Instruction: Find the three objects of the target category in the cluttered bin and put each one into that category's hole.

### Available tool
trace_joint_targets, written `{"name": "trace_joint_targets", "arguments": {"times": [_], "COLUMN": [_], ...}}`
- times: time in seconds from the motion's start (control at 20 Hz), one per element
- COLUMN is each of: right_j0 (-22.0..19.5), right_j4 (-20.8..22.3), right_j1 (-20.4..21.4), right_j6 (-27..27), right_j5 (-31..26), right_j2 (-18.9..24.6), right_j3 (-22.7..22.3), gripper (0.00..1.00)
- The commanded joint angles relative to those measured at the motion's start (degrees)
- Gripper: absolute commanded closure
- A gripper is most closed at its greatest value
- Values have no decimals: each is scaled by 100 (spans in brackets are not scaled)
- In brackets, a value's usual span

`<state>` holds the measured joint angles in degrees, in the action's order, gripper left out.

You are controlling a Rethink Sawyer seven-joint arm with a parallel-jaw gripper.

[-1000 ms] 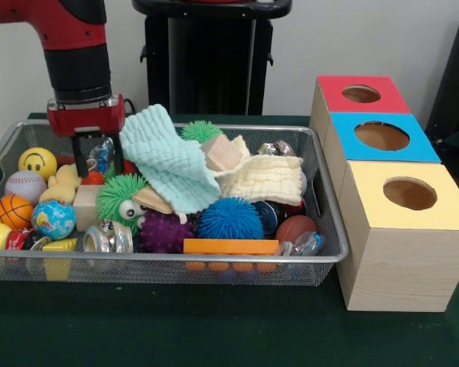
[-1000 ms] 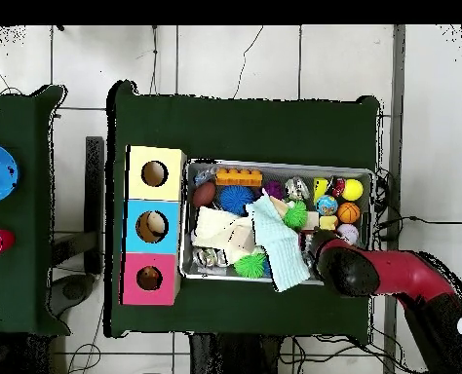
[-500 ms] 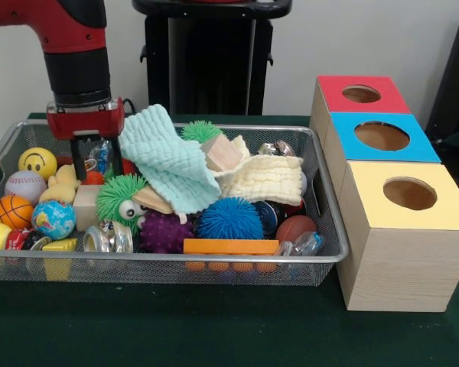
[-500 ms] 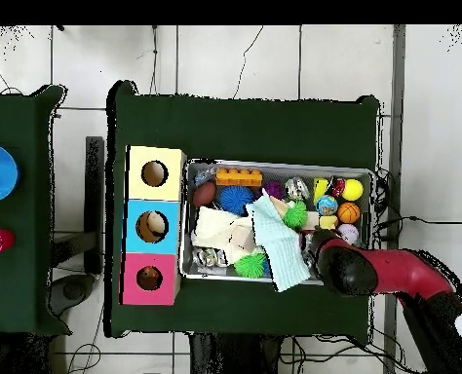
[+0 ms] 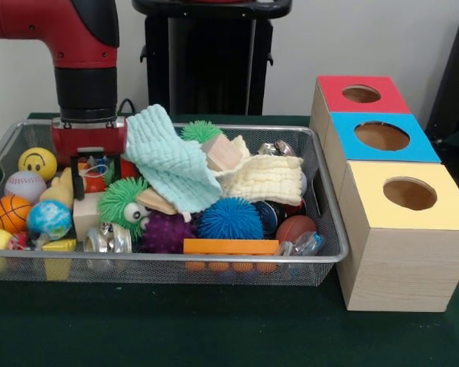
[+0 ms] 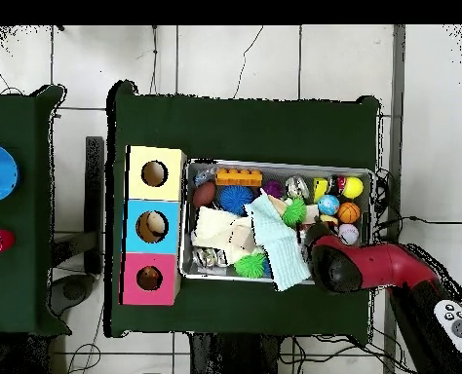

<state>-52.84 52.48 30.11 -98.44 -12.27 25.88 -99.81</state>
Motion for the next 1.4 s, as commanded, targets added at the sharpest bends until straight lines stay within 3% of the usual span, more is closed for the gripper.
{"name": "trace_joint_targets", "arguments": {"times": [0.05,0.55,0.9,1.4], "right_j0": [184,-116,-109,64], "right_j4": [368,-355,-678,-274], "right_j1": [-263,736,1349,682], "right_j6": [-361,321,510,-138], "right_j5": [274,-751,-1200,-528], "right_j2": [-509,-117,-78,-458], "right_j3": [641,12,-259,-139], "gripper": [0,0,0,0]}}
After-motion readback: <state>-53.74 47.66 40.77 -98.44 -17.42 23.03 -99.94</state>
